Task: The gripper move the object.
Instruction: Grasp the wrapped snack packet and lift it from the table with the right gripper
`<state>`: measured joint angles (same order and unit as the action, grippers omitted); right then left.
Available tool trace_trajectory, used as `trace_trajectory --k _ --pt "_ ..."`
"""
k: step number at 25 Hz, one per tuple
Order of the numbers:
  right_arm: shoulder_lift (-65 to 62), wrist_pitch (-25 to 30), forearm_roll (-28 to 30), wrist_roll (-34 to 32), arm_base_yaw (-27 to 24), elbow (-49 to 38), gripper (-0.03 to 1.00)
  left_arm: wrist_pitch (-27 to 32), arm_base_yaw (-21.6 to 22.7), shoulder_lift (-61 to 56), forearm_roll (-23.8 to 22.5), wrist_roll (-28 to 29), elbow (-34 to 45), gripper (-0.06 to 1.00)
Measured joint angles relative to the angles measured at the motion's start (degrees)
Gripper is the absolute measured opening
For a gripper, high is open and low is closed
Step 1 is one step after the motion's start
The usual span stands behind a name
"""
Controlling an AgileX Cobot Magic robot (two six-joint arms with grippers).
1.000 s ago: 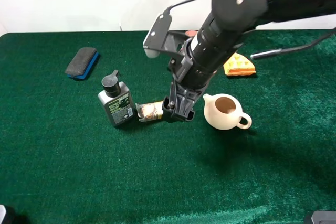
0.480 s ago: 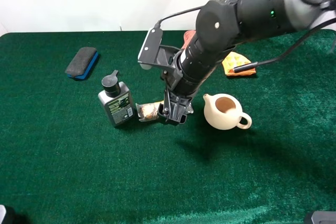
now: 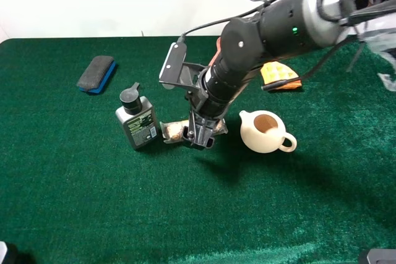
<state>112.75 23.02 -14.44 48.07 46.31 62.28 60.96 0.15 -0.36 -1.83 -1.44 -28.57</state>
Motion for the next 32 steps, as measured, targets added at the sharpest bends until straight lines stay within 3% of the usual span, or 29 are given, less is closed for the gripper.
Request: trace_trajectory --k 18,32 --pt "5.82 -0.4 -0.22 0.0 0.0 2.35 0.69 0.0 0.0 0.0 0.05 0.0 0.0 0.99" --pt "5.82 -0.52 -0.22 0.0 0.0 2.52 0.14 0.0 0.0 0.0 0.05 0.0 0.0 0.99"
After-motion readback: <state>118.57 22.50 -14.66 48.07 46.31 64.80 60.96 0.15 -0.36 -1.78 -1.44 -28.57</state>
